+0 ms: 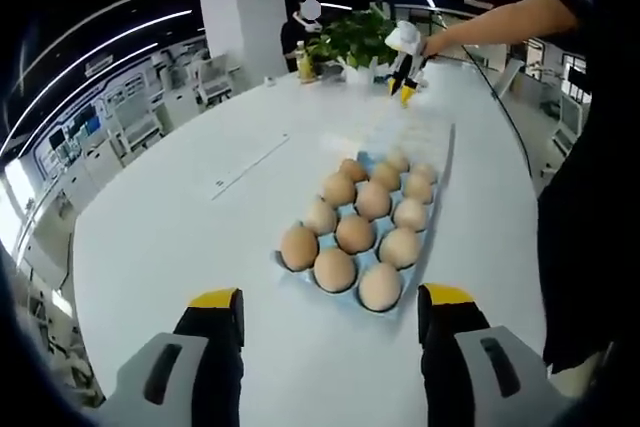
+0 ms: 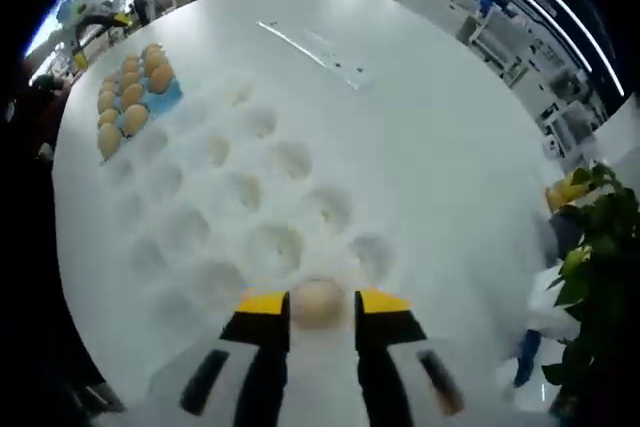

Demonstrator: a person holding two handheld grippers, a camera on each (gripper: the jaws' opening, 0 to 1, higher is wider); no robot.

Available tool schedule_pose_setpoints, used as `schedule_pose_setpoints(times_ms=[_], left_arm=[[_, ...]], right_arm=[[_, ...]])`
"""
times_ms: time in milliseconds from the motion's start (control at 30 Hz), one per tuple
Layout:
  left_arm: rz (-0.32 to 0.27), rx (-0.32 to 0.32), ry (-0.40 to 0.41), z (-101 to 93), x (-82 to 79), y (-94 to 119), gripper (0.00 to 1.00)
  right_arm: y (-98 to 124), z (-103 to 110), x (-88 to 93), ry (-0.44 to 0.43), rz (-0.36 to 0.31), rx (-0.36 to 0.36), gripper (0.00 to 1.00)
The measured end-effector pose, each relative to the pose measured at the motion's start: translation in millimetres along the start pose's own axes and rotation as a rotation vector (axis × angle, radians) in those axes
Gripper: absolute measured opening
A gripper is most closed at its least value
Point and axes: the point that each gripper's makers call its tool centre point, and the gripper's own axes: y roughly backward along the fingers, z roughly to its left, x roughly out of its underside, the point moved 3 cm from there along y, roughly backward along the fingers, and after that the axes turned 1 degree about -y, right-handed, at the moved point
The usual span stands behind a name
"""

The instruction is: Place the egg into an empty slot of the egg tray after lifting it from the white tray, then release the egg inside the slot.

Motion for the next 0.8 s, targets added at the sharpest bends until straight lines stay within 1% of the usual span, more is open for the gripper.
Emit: schedule_pose_setpoints(times_ms=[67, 133, 167, 200, 267, 300, 367, 433, 533, 600, 700, 733, 767, 800], left_arm=[[0.006, -0.001, 0.002, 0.7, -0.1, 0, 0.72], [0.012, -0.002, 0.001, 1.1, 0.2, 0, 0.72], [0.014, -0.001, 0.002, 1.0, -0.1, -1, 0.72], [0.015, 0.0, 0.004, 0.5, -0.7, -1, 0.72], [0.013, 0.0, 0.002, -0.1, -1.9, -1, 0.72], [0.017, 0.001, 0.002, -0.4, -1.8, -1, 0.71], [0.02, 0.0, 0.001, -0.5, -1.6, -1, 0.71], [0.024, -0.001, 0.002, -0.3, -1.1, -1, 0.71], [0.025, -0.004, 0.004, -0.2, -0.9, 0, 0.71], [0.028, -0.001, 0.011, -0.8, 0.3, 0, 0.7], [0.033, -0.001, 0.014, -2.0, 2.0, -2, 0.69], [0.027, 0.0, 0.016, -2.7, 0.9, -3, 0.69], [0.022, 0.002, 0.018, -3.6, 0.1, -3, 0.69], [0.014, 0.006, 0.018, -5.1, -1.2, -4, 0.69]], right_arm=[[-4, 2, 0.6, -0.019, -0.003, -0.023, 0.26], [-8, 3, 1.6, -0.013, 0.009, -0.034, 0.26], [-9, 4, 3.2, 0.005, 0.025, -0.036, 0.27], [-12, 6, 5.8, 0.039, 0.055, -0.044, 0.27], [-15, 7, 6.6, 0.09, 0.077, -0.051, 0.25], [-16, 9, 3.4, 0.092, 0.071, -0.061, 0.25], [-17, 8, 3.4, 0.1, 0.093, -0.077, 0.25], [-18, 7, 3.8, 0.102, 0.101, -0.089, 0.25], [-21, 7, 4.0, 0.116, 0.128, -0.125, 0.26], [-22, 7, 3.0, 0.127, 0.152, -0.133, 0.26], [-22, 7, 3.1, 0.094, 0.172, -0.125, 0.25], [-22, 7, 3.0, 0.08, 0.187, -0.102, 0.25], [-21, 8, 3.1, 0.079, 0.183, -0.091, 0.24], [-18, 8, 2.9, 0.13, 0.165, -0.072, 0.24]])
